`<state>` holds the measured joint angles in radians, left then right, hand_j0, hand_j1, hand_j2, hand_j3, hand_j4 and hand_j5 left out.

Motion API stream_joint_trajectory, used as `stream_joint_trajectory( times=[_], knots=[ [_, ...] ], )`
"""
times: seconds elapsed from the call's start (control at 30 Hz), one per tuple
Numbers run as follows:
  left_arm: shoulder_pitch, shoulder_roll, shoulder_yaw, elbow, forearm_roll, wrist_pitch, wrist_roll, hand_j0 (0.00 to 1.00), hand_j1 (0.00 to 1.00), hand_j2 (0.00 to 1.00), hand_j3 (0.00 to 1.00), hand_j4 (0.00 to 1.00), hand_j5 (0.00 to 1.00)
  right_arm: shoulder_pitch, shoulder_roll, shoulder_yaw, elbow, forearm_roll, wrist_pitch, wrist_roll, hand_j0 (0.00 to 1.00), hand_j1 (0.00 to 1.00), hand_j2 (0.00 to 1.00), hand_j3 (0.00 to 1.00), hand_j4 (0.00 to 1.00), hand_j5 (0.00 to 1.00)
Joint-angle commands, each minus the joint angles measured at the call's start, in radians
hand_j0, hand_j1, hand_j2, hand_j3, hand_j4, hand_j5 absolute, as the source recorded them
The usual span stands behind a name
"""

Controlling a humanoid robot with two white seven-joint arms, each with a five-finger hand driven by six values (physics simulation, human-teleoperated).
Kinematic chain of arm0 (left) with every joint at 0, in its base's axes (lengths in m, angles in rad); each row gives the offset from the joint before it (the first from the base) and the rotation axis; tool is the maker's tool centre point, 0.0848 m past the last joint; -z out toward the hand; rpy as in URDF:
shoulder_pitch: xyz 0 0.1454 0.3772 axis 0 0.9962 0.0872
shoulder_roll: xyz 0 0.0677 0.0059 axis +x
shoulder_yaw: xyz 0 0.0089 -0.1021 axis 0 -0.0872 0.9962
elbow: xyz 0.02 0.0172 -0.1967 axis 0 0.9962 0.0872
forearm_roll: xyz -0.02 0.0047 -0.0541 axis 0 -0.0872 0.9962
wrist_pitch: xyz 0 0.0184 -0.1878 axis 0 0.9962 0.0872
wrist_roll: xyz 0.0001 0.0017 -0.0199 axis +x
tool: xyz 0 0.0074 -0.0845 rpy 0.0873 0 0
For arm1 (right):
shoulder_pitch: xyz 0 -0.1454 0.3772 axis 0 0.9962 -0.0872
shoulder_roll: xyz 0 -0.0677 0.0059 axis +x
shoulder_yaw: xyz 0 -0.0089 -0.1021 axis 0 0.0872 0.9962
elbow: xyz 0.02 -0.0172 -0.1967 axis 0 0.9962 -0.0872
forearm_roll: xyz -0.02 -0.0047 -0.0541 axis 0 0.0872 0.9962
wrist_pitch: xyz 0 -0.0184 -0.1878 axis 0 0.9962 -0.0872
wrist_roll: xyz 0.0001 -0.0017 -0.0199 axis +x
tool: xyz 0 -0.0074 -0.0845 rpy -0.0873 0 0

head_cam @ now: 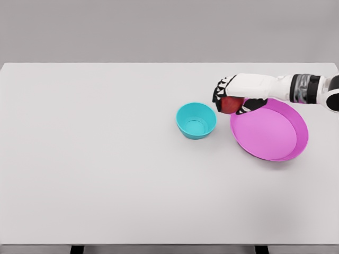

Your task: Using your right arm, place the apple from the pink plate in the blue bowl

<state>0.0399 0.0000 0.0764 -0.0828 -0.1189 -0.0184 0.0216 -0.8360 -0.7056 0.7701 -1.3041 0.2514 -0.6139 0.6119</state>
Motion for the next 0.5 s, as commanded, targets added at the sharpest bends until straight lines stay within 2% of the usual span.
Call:
stream_joint_trajectory(
  times=[0.0, 0.47],
  knots=[
    [0.000, 0.000, 0.000, 0.000, 0.001, 0.000, 0.000, 1.00, 1.00, 1.00, 1.00, 1.00, 1.00, 0.000, 0.029, 0.000, -0.006, -0.004, 0.003, -0.001, 0.43, 0.43, 0.43, 0.43, 0.43, 0.43],
    [0.000, 0.000, 0.000, 0.000, 0.001, 0.000, 0.000, 1.00, 1.00, 1.00, 1.00, 1.00, 1.00, -0.002, 0.140, 0.011, -0.017, 0.035, 0.003, -0.001, 0.44, 0.44, 0.44, 0.44, 0.44, 0.44]
  ],
)
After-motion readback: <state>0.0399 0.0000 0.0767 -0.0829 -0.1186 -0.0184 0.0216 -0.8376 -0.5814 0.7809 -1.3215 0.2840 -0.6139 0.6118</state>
